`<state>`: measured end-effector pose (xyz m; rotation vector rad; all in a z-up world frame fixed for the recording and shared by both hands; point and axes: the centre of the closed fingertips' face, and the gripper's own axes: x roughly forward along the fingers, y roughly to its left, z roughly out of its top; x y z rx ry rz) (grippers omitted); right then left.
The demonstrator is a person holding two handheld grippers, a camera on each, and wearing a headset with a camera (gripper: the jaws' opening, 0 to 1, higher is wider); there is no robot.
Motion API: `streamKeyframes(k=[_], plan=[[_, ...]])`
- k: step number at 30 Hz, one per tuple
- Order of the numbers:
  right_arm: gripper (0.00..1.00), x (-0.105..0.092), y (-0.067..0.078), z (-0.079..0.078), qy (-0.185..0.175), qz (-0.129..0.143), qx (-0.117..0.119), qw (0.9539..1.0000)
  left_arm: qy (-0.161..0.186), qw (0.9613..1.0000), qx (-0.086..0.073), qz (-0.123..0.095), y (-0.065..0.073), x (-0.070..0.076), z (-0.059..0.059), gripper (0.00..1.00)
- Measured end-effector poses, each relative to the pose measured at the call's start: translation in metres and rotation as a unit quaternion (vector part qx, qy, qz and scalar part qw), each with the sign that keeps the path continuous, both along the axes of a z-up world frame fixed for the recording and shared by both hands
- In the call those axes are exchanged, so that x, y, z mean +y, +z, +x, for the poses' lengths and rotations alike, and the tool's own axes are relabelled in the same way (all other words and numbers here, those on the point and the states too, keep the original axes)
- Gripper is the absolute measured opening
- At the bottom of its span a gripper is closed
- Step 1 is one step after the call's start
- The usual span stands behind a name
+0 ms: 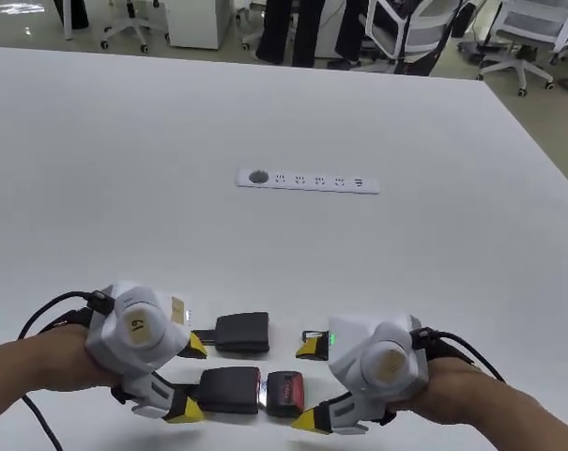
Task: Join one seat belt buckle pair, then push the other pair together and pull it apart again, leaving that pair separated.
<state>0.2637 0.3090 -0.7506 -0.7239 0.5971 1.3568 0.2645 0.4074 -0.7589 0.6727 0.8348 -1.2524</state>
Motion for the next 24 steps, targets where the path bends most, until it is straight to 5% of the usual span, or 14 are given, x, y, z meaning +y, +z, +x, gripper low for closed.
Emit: streamKeyframes(k=[13, 24], plan=[[0.51, -0.018, 0.017, 0.021, -0.017, -0.001, -0.009, 0.9998, 0.020, 0.9996, -0.013, -0.016, 0.033, -0.004, 0.024, 0.51], [0.52, -0.037, 0.020, 0.044, -0.037, -0.007, -0.016, 0.9992, 0.037, 0.9989, -0.025, -0.016, 0.033, -0.002, 0.055, 0.51]])
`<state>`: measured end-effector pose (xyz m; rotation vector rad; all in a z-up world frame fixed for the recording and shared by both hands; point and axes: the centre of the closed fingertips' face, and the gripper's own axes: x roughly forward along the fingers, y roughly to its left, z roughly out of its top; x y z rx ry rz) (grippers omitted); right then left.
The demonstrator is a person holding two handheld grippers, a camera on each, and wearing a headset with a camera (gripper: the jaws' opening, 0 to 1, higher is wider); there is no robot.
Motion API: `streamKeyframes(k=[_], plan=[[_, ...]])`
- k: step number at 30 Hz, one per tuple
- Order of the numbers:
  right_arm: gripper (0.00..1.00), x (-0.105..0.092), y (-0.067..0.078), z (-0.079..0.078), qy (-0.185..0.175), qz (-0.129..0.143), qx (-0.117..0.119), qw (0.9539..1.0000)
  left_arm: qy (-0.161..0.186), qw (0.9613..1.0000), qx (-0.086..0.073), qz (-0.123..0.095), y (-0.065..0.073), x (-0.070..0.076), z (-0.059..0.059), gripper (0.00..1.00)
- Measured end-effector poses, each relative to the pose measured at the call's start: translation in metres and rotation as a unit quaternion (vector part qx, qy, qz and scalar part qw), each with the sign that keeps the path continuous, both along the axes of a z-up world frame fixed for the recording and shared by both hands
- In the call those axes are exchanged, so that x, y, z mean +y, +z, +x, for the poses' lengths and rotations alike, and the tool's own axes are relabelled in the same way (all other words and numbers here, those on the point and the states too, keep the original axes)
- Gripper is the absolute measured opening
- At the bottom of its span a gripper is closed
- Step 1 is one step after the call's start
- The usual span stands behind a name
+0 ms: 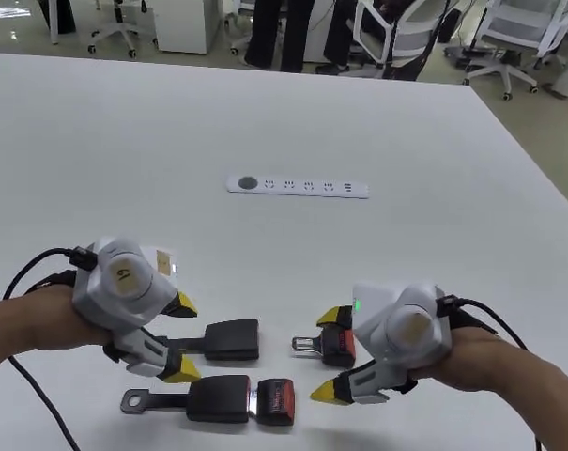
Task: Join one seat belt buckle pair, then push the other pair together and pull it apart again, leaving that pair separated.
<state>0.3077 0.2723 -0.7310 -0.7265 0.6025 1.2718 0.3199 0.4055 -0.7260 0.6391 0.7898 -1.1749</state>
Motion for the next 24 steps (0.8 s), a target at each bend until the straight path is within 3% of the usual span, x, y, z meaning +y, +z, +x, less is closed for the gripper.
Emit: streamKeyframes(k=[9, 20, 24], plan=[[0.51, -0.016, -0.007, 0.015, -0.007, -0.009, 0.000, 0.9999, 0.001, 1.0000, -0.002, -0.001, -0.003, -0.005, 0.020, 0.51], [0.46, -0.033, -0.020, 0.026, -0.002, -0.025, 0.006, 0.9997, -0.019, 0.9995, 0.015, 0.018, -0.018, -0.010, 0.024, 0.45], [0.44, -0.037, -0.027, 0.029, -0.001, -0.031, 0.010, 0.9995, -0.024, 0.9993, 0.015, 0.025, -0.025, -0.011, 0.027, 0.44]])
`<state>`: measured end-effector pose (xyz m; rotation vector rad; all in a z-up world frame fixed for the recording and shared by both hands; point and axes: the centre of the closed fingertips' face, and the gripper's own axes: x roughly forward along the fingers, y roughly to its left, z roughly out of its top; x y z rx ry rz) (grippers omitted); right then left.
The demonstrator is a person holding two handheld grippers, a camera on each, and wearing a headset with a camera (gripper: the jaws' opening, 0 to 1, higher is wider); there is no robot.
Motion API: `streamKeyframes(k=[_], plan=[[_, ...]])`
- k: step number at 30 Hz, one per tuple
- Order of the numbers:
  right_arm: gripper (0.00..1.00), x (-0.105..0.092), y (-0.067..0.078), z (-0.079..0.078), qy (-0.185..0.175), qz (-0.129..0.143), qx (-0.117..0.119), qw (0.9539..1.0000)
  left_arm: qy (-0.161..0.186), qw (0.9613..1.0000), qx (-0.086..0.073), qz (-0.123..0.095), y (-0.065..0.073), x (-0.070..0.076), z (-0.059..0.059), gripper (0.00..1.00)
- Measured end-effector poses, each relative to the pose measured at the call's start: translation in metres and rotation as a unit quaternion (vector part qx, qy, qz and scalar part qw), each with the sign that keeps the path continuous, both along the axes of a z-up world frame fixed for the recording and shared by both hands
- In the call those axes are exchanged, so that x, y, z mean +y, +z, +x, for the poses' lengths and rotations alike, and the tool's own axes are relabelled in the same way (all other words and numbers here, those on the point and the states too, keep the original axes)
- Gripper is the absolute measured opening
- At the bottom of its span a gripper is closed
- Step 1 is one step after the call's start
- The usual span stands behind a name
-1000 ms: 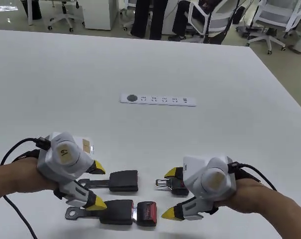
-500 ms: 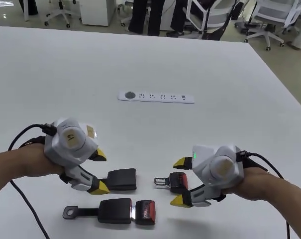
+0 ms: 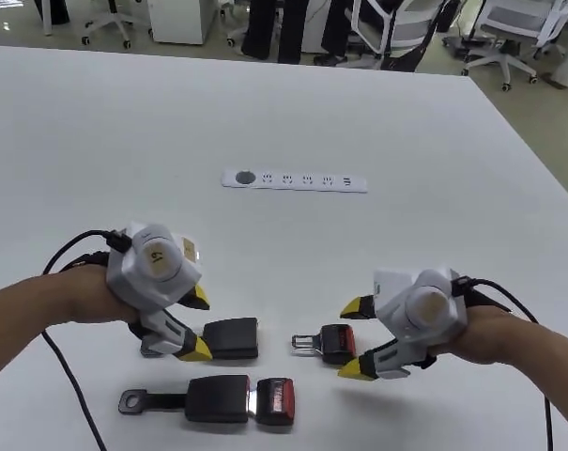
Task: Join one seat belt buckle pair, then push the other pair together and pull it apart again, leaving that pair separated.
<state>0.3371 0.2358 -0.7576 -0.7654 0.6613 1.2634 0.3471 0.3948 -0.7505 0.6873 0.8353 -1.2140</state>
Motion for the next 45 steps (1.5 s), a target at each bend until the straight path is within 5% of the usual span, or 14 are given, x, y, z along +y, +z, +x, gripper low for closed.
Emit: streamKeyframes(k=[14, 24, 45], plan=[[0.36, -0.004, -0.014, 0.007, -0.011, -0.011, 0.016, 0.9997, -0.035, 0.9986, 0.014, 0.037, -0.019, -0.006, -0.001, 0.36], [0.32, -0.005, -0.020, 0.009, -0.001, -0.023, 0.017, 0.9996, -0.047, 0.9974, 0.028, 0.047, -0.025, -0.004, -0.006, 0.32], [0.31, -0.006, -0.019, 0.006, 0.017, -0.027, 0.018, 0.9993, -0.063, 0.9960, 0.029, 0.057, -0.033, -0.001, -0.002, 0.32]])
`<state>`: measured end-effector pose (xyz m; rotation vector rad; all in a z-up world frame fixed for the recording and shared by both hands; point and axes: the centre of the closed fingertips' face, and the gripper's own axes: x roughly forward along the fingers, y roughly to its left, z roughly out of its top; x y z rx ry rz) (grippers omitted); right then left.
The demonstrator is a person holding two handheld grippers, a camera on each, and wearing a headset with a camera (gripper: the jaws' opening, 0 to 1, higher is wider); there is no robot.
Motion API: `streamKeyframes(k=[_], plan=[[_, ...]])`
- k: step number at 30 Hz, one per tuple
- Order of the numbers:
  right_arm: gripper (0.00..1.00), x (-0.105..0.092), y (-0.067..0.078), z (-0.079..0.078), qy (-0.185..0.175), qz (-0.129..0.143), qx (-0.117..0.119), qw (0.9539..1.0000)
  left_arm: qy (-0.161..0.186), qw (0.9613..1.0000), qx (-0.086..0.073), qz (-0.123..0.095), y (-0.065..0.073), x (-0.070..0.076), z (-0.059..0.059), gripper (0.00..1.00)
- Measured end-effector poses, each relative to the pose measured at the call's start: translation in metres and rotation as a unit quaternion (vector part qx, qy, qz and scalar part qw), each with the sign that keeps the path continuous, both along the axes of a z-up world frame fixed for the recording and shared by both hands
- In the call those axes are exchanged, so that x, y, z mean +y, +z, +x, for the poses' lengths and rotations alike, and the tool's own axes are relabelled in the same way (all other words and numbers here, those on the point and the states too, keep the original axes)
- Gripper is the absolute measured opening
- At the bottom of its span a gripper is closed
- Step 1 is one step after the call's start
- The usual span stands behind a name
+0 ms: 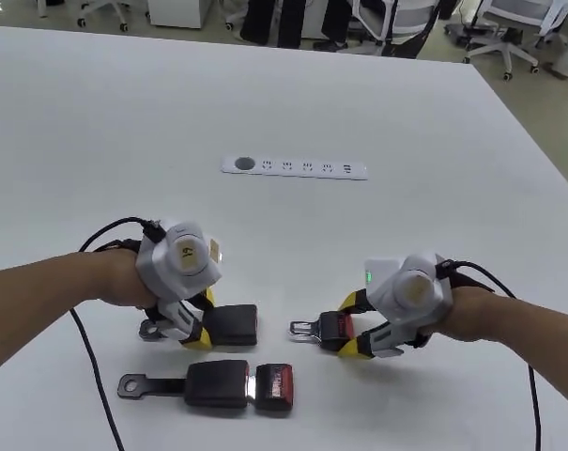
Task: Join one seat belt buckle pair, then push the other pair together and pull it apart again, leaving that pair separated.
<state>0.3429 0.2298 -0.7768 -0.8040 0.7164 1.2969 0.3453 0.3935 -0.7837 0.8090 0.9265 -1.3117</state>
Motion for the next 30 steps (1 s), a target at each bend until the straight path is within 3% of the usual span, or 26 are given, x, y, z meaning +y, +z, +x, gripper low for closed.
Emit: streamKeyframes(k=[18, 30], plan=[[0.31, 0.005, 0.002, -0.001, 0.016, -0.004, -0.008, 0.9998, 0.010, 0.9999, 0.005, 0.011, 0.002, -0.002, -0.002, 0.32], [0.31, 0.019, 0.003, -0.001, 0.021, 0.003, -0.008, 0.9997, 0.012, 0.9998, 0.007, 0.016, 0.001, -0.002, -0.003, 0.32]])
